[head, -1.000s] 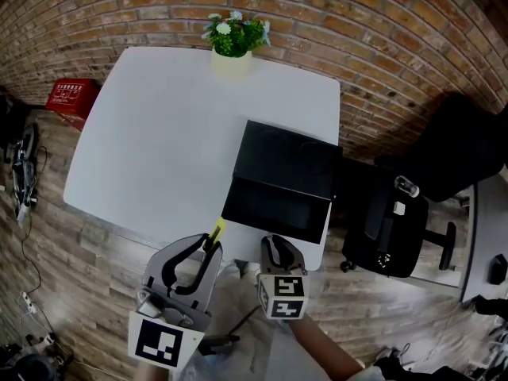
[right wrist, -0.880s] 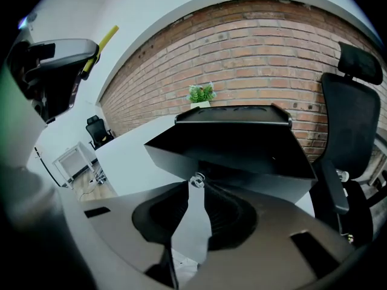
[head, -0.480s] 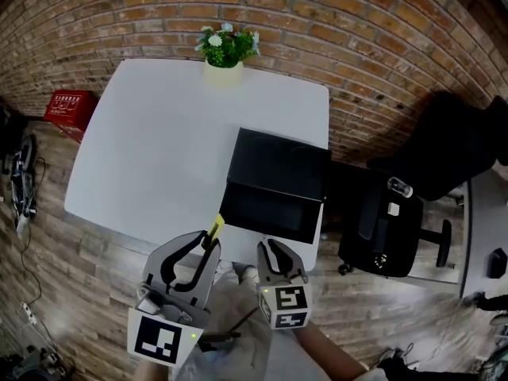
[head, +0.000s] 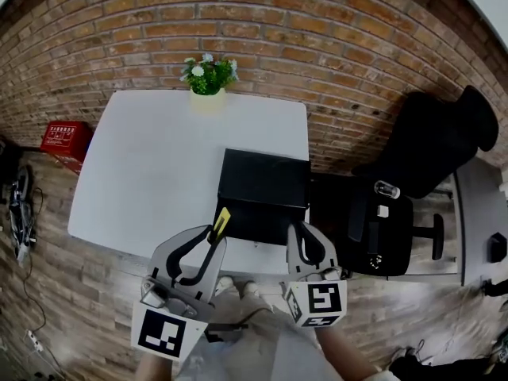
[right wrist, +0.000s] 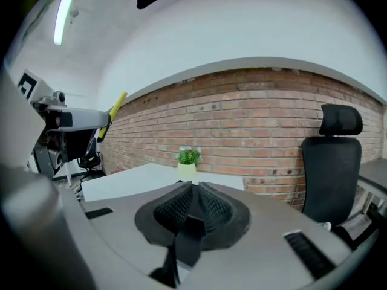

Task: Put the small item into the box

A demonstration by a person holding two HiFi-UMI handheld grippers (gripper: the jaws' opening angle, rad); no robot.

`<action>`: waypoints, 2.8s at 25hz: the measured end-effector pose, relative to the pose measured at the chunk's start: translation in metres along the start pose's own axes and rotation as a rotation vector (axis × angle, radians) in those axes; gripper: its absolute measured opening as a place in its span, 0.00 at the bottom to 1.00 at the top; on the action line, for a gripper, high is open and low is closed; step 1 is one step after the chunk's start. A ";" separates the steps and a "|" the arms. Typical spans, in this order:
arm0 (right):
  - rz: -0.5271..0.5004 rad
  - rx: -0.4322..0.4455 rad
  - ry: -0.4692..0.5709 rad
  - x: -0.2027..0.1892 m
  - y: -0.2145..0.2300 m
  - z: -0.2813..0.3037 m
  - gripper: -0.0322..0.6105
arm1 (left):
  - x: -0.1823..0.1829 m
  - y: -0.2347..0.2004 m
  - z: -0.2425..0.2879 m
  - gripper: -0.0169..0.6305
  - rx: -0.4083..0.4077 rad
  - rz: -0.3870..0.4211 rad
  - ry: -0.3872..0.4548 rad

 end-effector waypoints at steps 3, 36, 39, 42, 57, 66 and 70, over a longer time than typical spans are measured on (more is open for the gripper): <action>-0.002 -0.022 0.054 0.027 0.012 -0.012 0.14 | 0.013 0.001 0.003 0.14 -0.014 0.014 0.028; 0.022 -0.061 0.177 0.077 0.029 -0.043 0.13 | 0.038 0.004 0.018 0.14 -0.093 0.124 0.047; 0.022 -0.075 0.165 0.074 0.032 -0.045 0.13 | 0.034 0.005 0.029 0.14 -0.128 0.149 0.044; 0.024 -0.100 0.147 0.067 0.038 -0.049 0.13 | 0.028 0.011 0.044 0.14 -0.190 0.222 0.034; 0.059 -0.237 0.051 0.029 0.072 -0.072 0.13 | -0.098 0.059 0.139 0.14 -0.535 0.431 -0.221; 0.099 -0.291 0.013 0.008 0.086 -0.078 0.13 | -0.191 0.084 0.162 0.14 -0.750 0.551 -0.535; 0.125 -0.298 0.008 0.001 0.090 -0.079 0.13 | -0.219 0.094 0.165 0.14 -0.829 0.615 -0.635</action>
Point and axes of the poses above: the fingertips, and each gripper's own axes: z forward along the fingers, y to its right, x out of its top, the point moved 1 cm from there along -z, backward along the fingers, and after that the axes turned 6 degrees about z, right-handed, at the moved point
